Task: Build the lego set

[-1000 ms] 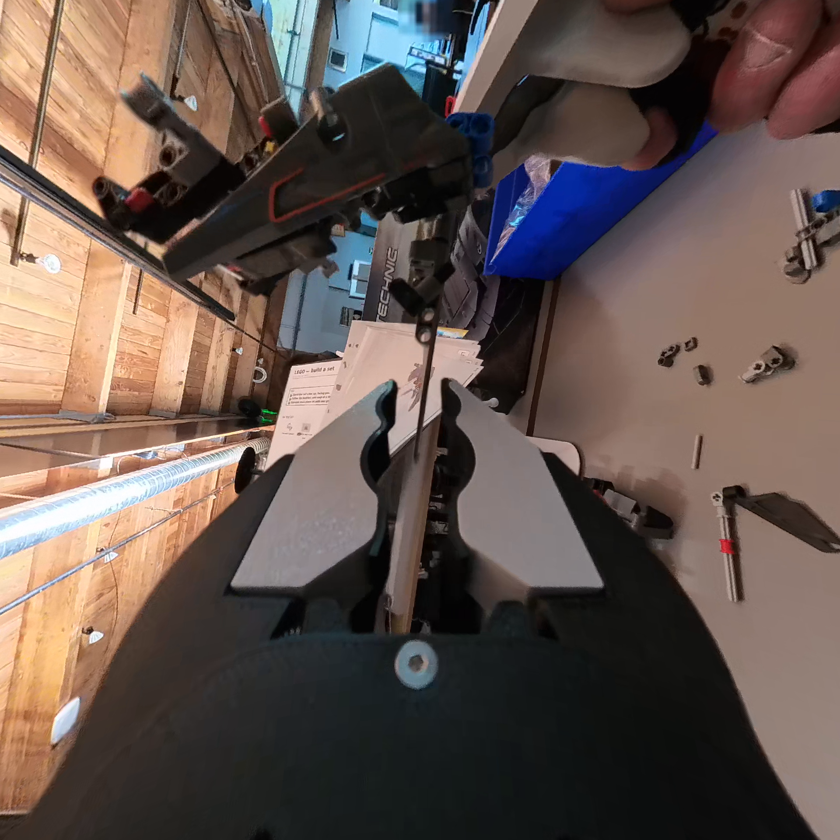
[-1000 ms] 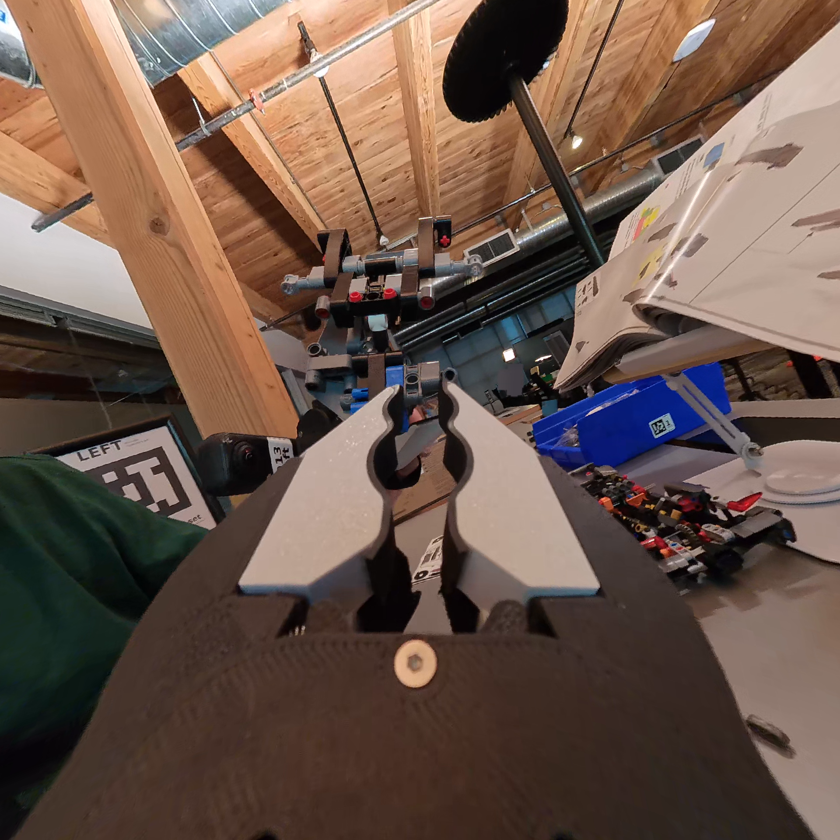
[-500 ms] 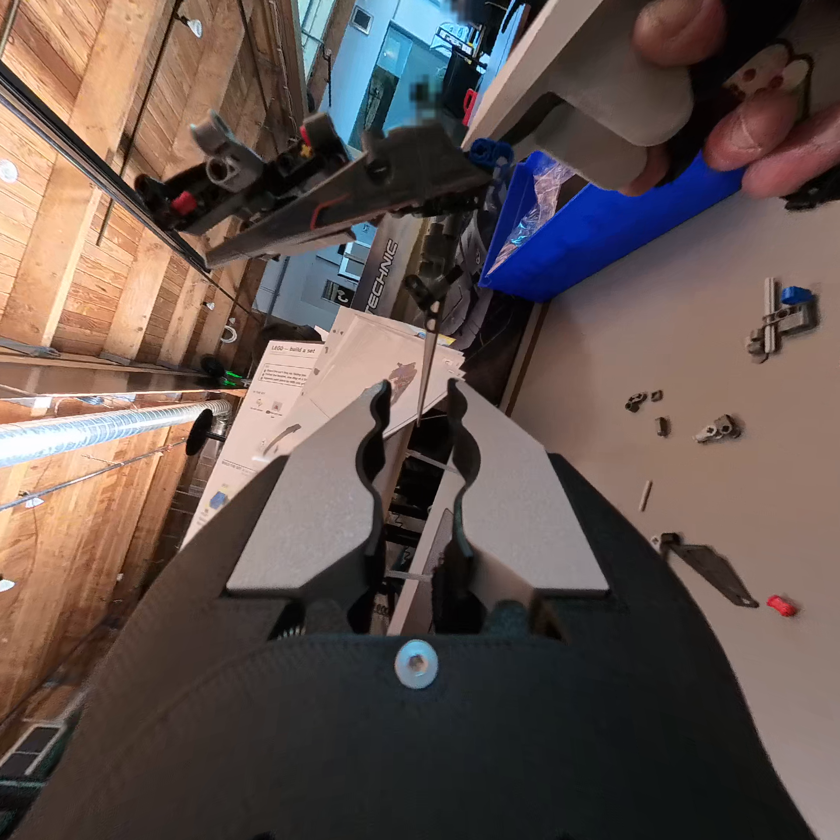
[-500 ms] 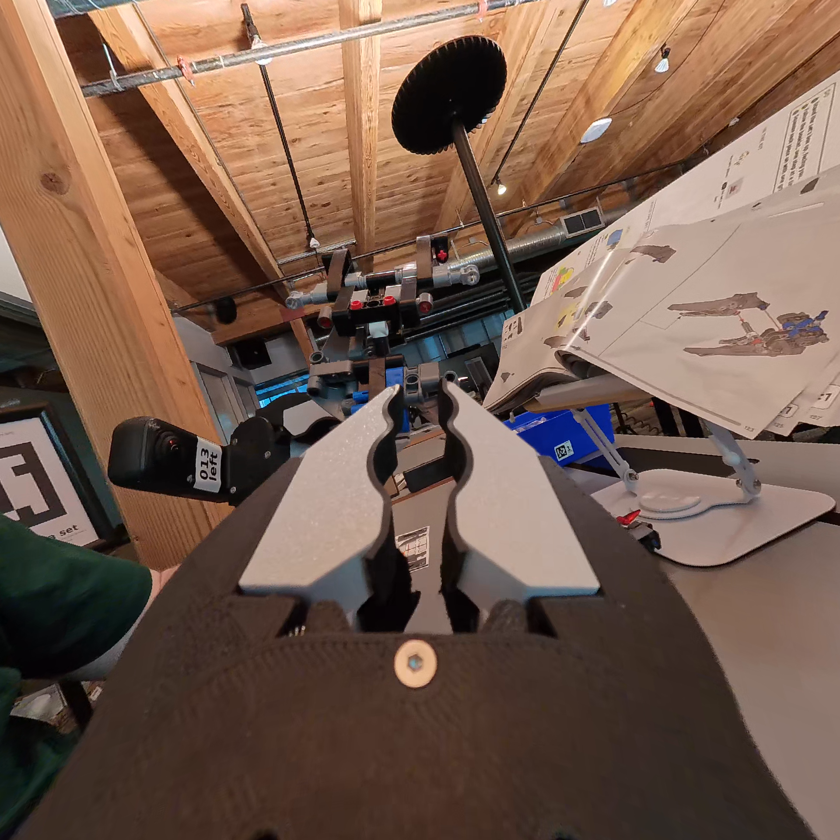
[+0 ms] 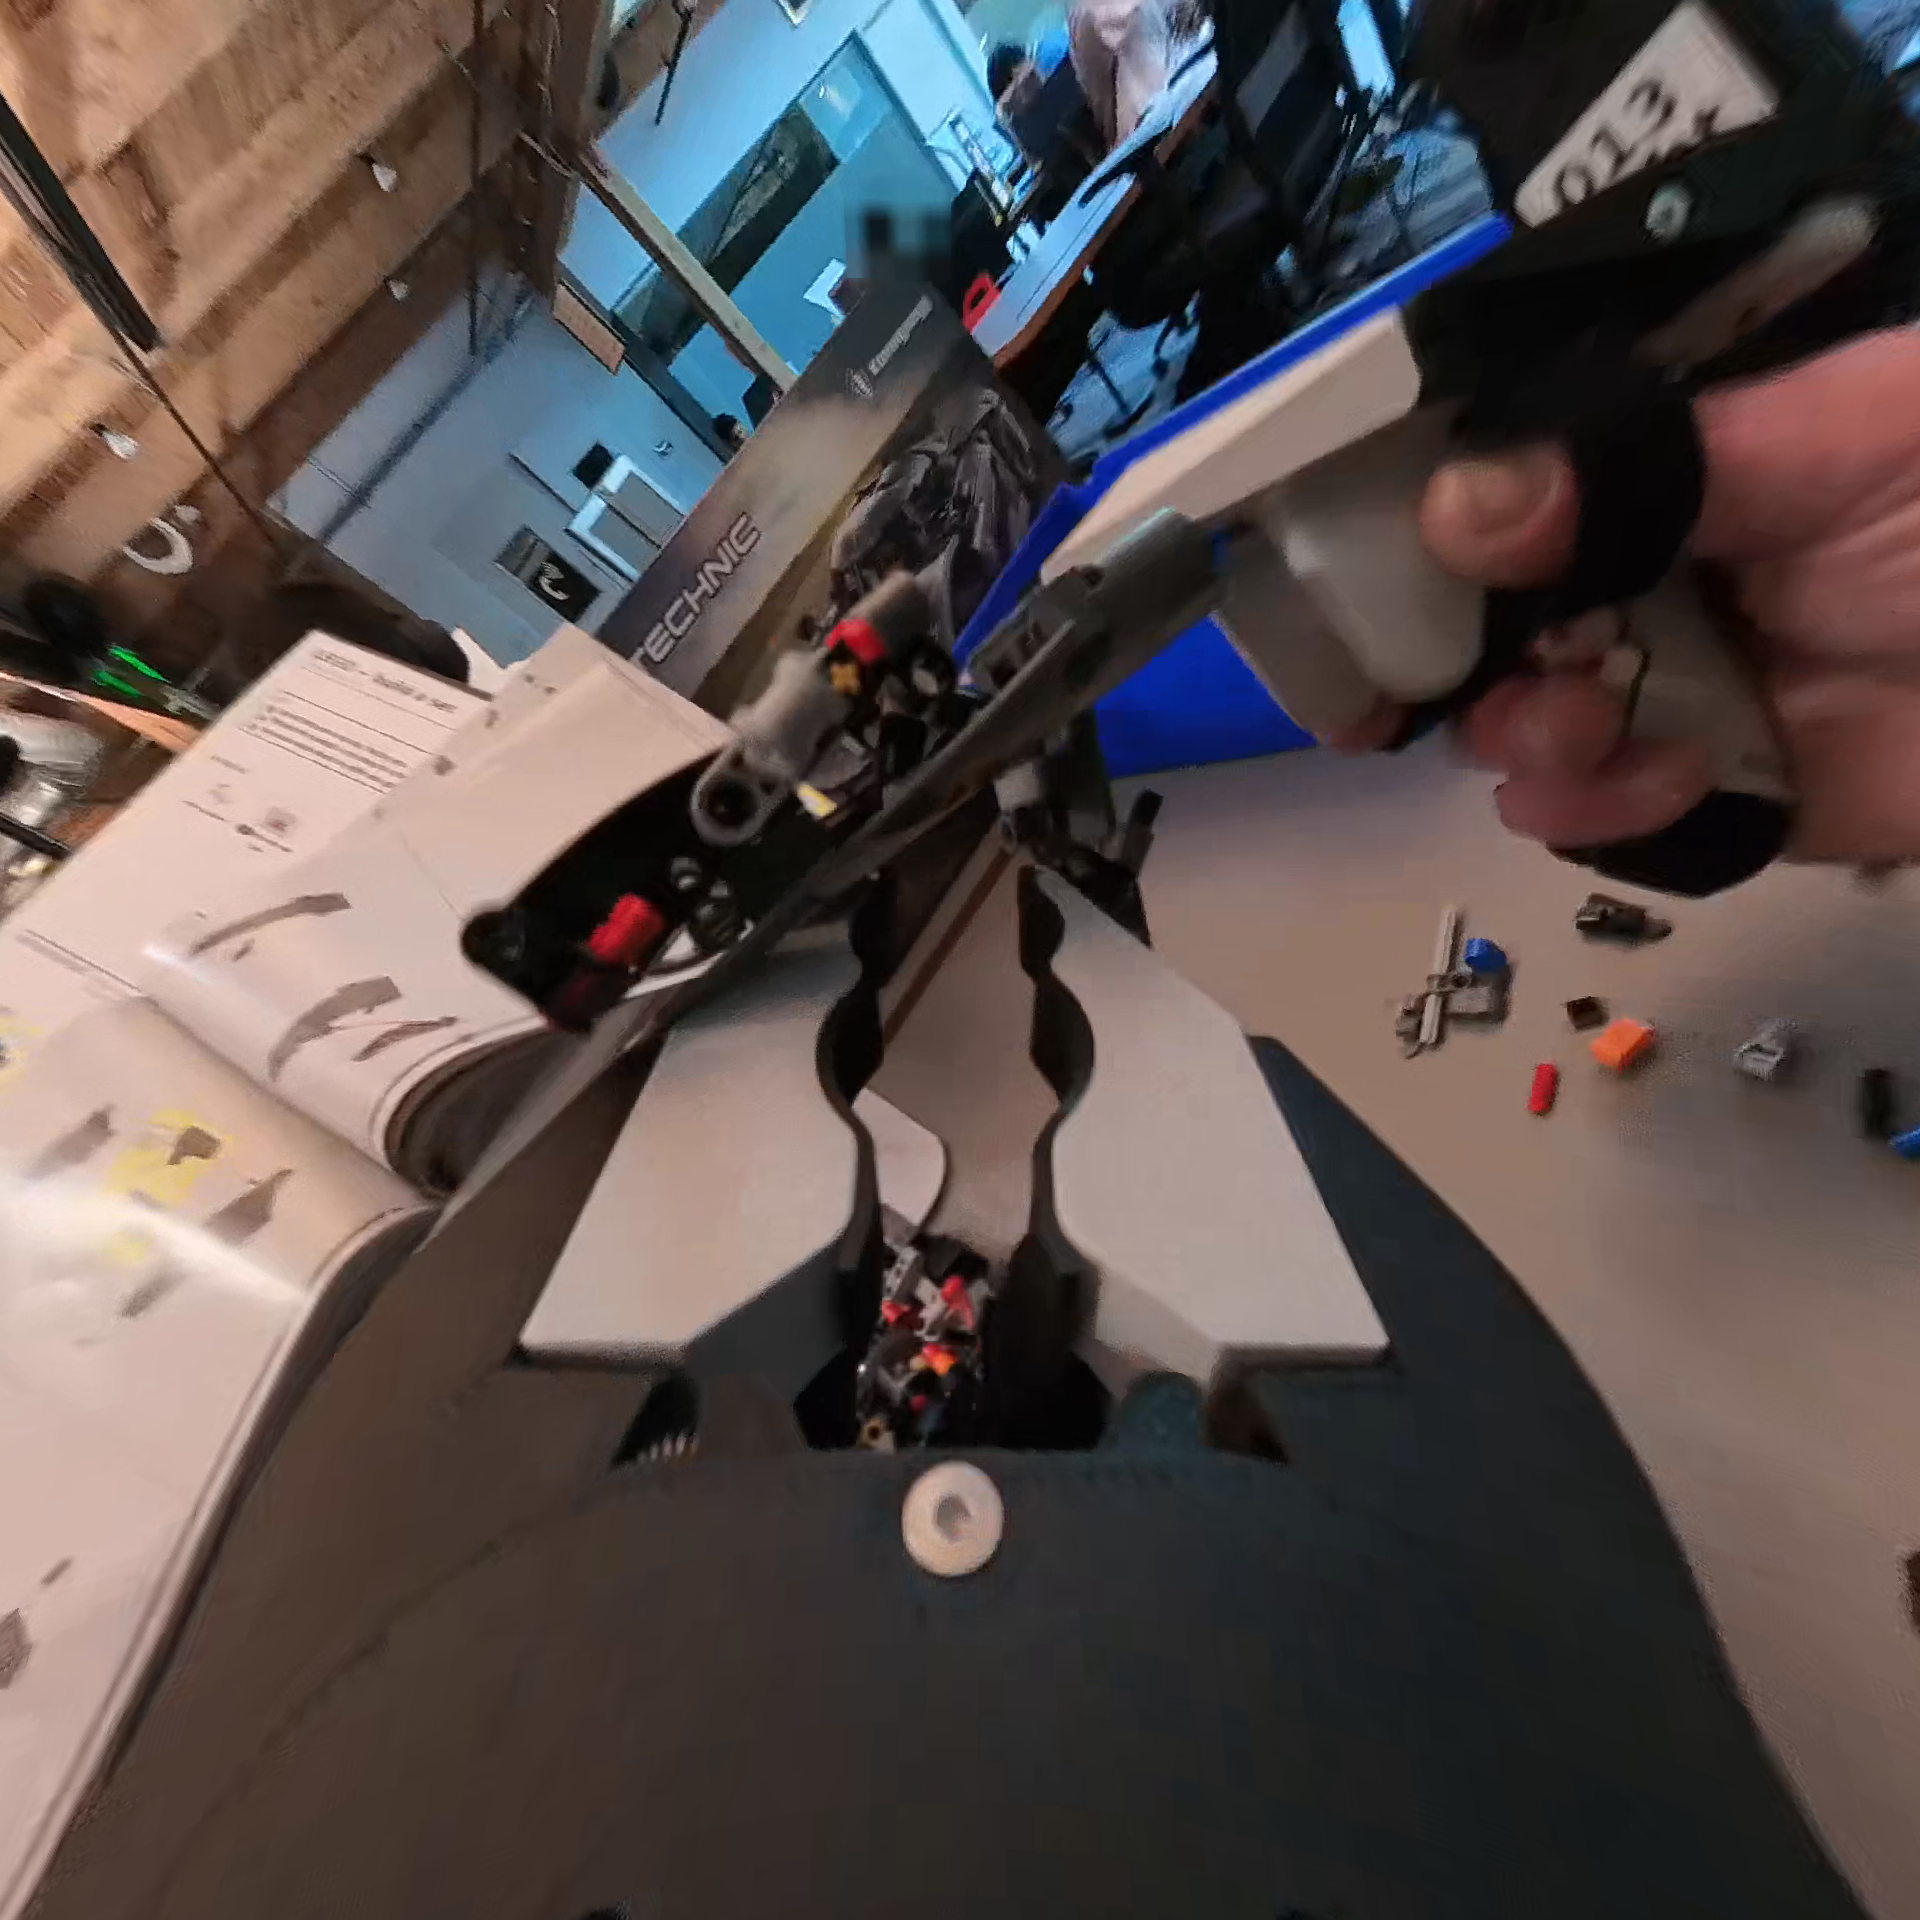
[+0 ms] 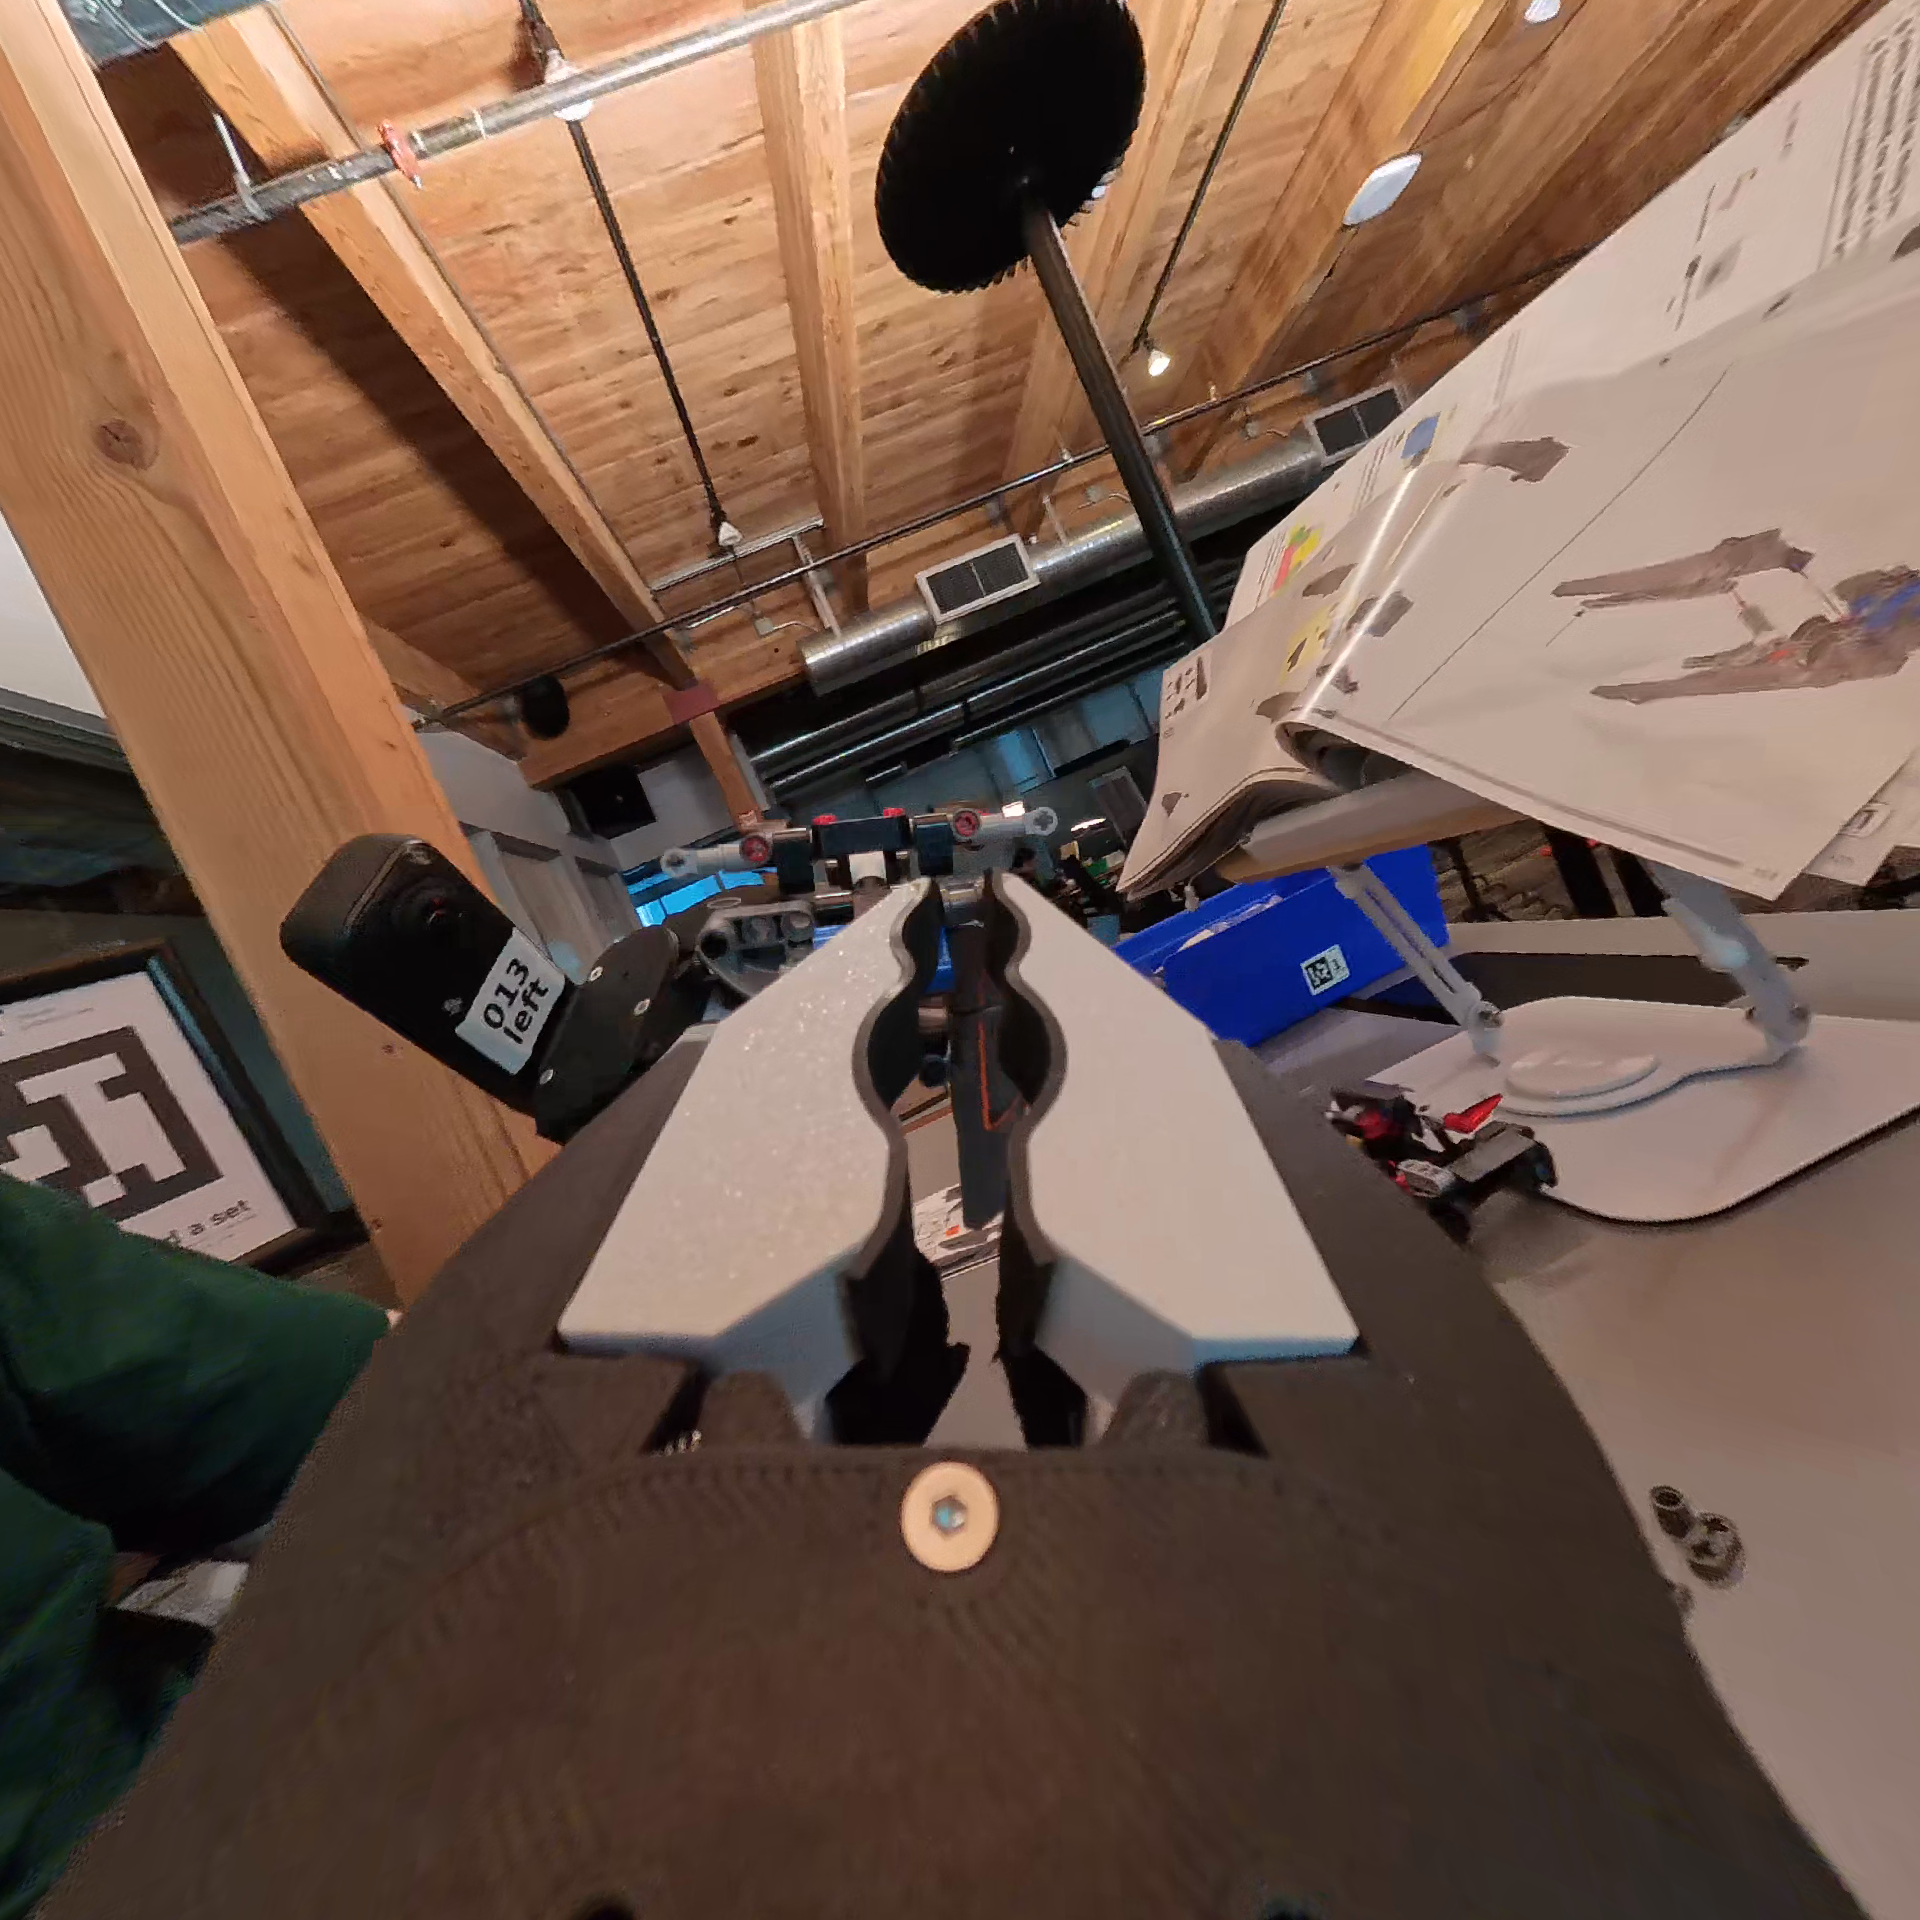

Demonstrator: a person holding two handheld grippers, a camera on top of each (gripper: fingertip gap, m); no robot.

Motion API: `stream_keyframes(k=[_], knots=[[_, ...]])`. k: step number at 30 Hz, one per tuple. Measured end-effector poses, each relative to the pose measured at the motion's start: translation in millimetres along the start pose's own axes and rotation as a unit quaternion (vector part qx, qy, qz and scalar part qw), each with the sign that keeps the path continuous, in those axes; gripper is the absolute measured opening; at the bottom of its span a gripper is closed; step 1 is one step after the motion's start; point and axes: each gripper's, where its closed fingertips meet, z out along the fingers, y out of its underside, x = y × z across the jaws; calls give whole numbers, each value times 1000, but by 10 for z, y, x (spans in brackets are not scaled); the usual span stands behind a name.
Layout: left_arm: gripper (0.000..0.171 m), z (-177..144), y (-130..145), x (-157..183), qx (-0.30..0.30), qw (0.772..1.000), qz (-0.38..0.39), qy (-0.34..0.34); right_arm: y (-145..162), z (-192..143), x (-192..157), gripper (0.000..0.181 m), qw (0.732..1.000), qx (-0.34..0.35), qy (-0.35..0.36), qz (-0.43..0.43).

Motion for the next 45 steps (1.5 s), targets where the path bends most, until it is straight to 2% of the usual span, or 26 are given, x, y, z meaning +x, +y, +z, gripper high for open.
stream_keyframes(k=[4,10,13,15,21,24,28,33,36,38,45], knots=[[15,4,-60,41,16,999,-15,23,35,3,57,5,1000,-3,4,14],[16,13,-142,1,37,998,-5,41,32,9,43,6,1000,-5,-6,21],[14,17,-178,29,48,997,1,55,82,39,64,12,1000,-17,4,14],[19,13,-218,51,62,996,-4,66,138,77,56,15,1000,-29,6,8],[8,52,-222,183,62,992,-31,108,294,135,100,7,998,-60,15,22],[8,85,-188,217,59,989,-57,122,346,161,106,0,996,-77,40,-3],[8,113,-168,191,62,984,-102,132,494,201,157,8,993,-109,50,6],[0,227,-11,348,41,974,-152,162,728,175,371,0,984,-147,101,24],[0,281,183,415,25,969,-177,174,876,118,520,5,976,-175,119,55],[6,266,320,362,12,968,-188,164,848,83,567,4,976,-168,128,56],[16,-85,649,306,-35,963,-199,177,831,55,605,10,975,-174,125,56]])
